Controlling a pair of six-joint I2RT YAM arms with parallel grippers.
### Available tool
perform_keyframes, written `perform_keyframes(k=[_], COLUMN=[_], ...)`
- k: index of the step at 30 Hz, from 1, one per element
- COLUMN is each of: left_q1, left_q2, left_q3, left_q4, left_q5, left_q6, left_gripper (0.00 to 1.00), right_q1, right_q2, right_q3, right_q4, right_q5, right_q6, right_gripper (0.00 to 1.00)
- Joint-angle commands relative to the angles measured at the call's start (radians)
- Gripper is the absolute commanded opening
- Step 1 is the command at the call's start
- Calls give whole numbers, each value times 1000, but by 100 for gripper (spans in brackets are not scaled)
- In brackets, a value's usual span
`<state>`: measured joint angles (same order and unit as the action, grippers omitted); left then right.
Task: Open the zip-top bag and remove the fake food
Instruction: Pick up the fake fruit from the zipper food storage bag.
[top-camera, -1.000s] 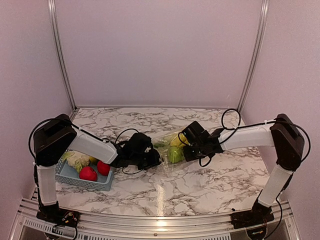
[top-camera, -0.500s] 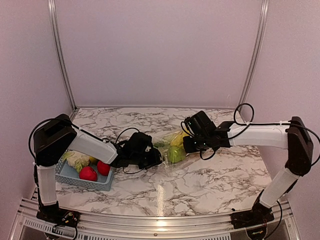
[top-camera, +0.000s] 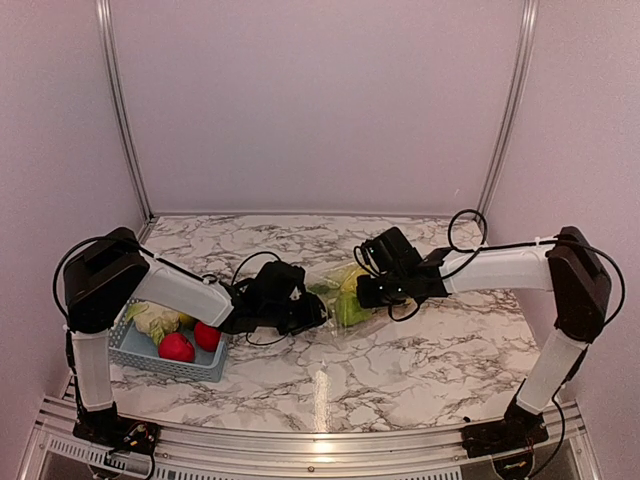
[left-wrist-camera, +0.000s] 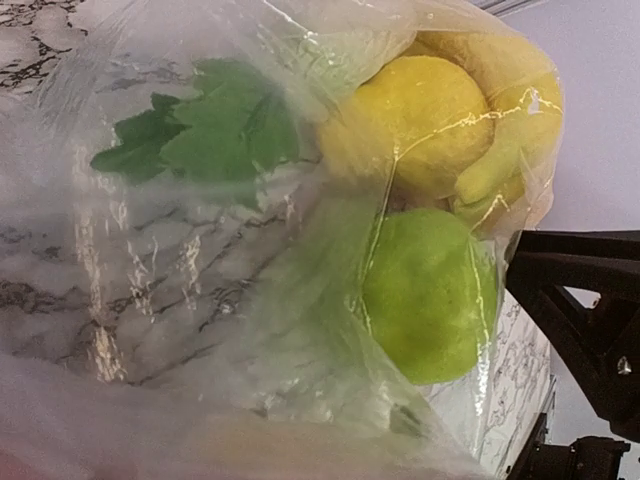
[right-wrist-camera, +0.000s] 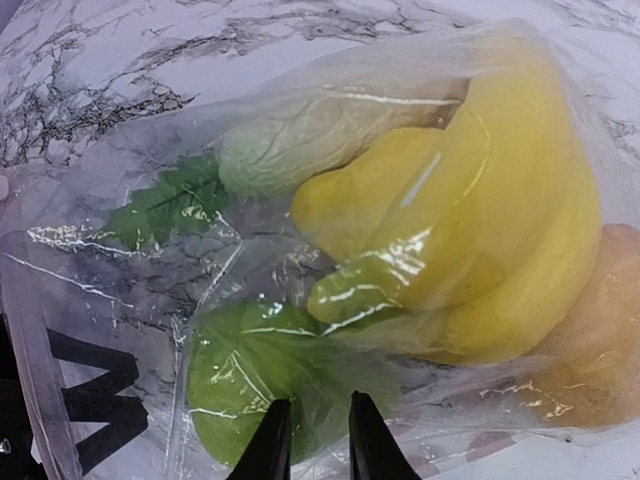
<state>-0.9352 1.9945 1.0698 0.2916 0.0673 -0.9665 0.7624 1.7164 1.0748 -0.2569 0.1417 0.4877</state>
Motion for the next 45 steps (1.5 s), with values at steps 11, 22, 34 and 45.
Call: perform_keyframes(k=[11,22,34,45], left_q1=[-4,-5,-4,-4], left_q2=[-41,-62,-84,-86], left_q3=[-28,-52,-60,-55], left_q4=[55,55,57,78], left_q5=[6,-10,-18,-6], left_q6=[13,20,37,39], left_gripper=[46,59,59,59], right_q1=[8,36,37,37], right_q2=[69,60,-77,29], right_q3=[-12,12,41,105], right_q4=[32,0,-53,-23], right_q5=[24,45,64,-11], right_q6=[-12,-39,-24,-33], right_gripper=[32,54,28,25])
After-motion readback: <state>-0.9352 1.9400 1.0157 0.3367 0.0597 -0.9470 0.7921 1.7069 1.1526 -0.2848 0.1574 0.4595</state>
